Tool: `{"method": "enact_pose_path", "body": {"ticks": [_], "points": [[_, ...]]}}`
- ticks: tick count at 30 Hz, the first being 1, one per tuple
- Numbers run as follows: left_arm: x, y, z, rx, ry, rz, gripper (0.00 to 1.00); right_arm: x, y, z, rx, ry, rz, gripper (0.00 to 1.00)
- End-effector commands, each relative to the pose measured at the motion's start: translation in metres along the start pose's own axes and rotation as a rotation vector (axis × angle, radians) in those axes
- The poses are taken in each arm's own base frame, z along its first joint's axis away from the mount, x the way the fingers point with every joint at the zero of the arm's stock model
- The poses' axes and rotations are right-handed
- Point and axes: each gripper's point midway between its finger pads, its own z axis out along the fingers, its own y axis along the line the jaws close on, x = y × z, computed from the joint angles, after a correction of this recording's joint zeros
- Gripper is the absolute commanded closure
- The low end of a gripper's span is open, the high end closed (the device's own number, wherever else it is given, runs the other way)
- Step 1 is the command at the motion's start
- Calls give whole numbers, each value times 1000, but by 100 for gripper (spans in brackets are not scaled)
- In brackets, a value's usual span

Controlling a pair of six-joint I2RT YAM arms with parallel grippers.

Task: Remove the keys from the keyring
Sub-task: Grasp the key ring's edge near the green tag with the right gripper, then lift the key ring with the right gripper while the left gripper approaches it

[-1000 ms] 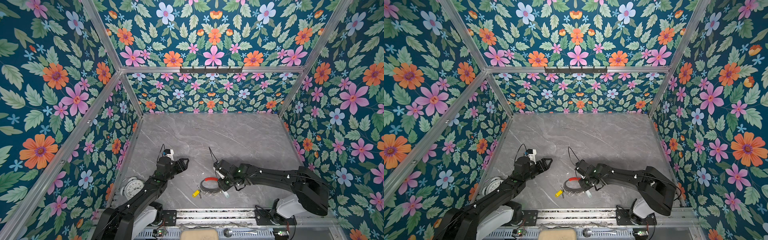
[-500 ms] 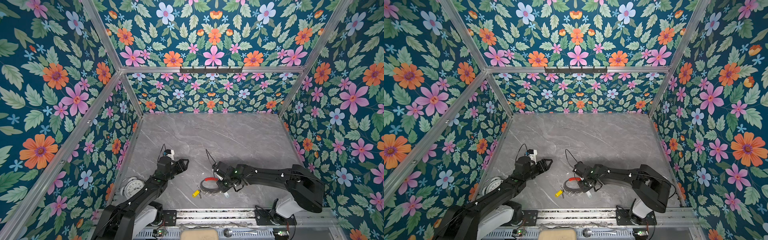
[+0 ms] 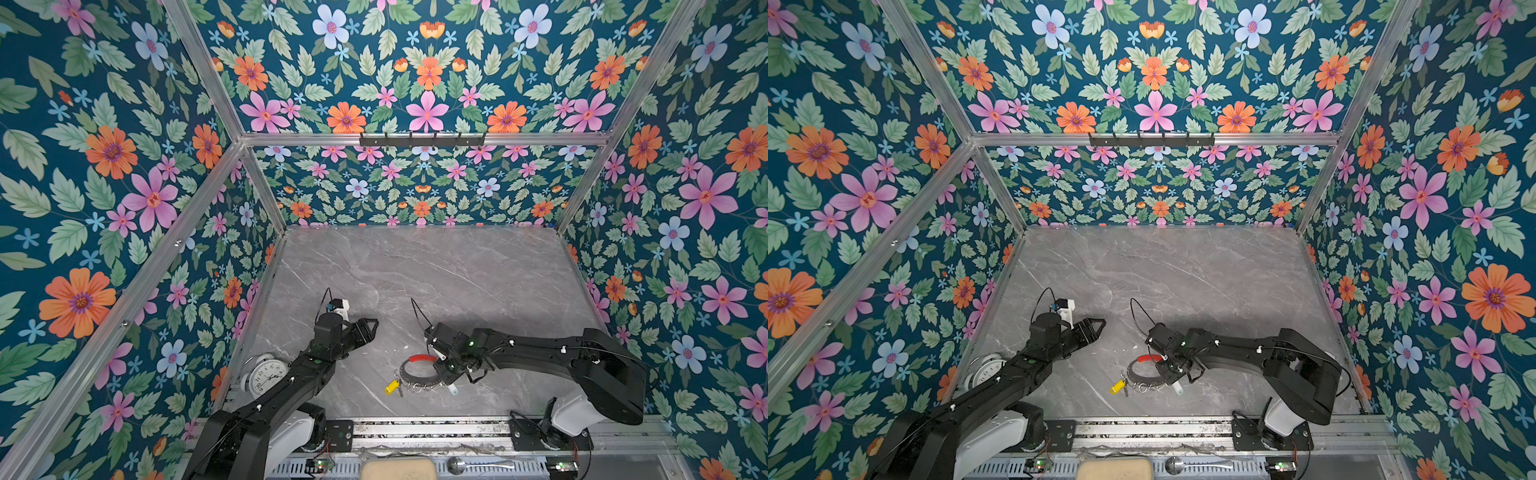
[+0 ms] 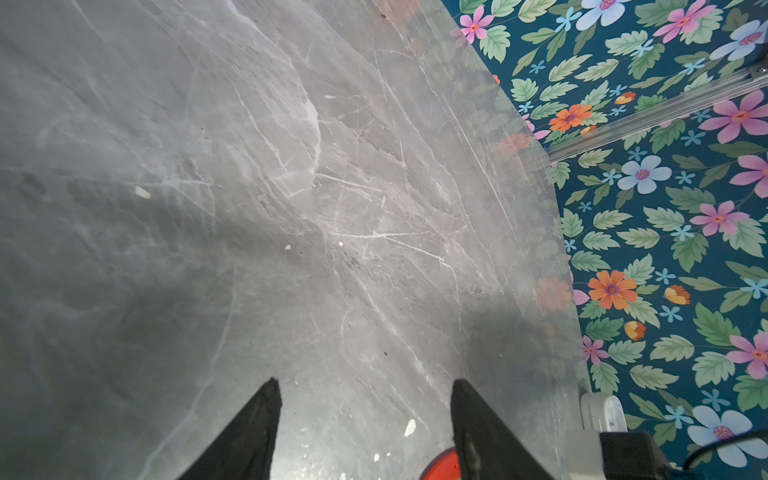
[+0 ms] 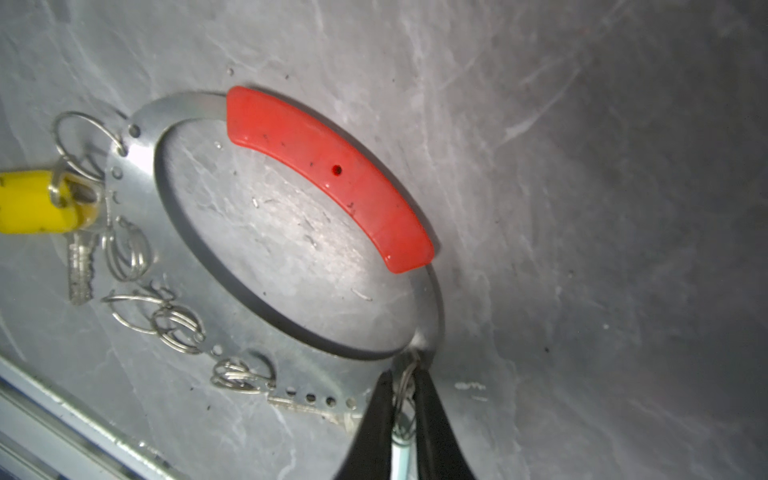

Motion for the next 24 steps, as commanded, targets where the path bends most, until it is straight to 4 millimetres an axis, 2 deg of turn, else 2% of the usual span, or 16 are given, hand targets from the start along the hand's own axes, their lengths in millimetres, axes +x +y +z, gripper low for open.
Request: {"method": "enact_pose_path", "body": {"ticks": [1,5,10,14,19,24], "points": [[-4,-6,-1,21,-13,5,32,-2,-2,-2,12,-14,-7,92],[-6,-11,-2,41,-18,8,31,-4,-1,-5,7,-32,-12,100],[-11,-27,-6,111,-26,10,29,-10,1,-11,-5,-65,-31,100],[-15,-44,-10,192,-39,-1,24,-22,6,-24,-32,-138,-53,100],[-25,-81,-24,339,-96,42,20,-41,12,-47,-64,-238,-77,100],[-39,-114,-40,458,-155,85,17,-63,8,-76,-139,-349,-51,100]]}}
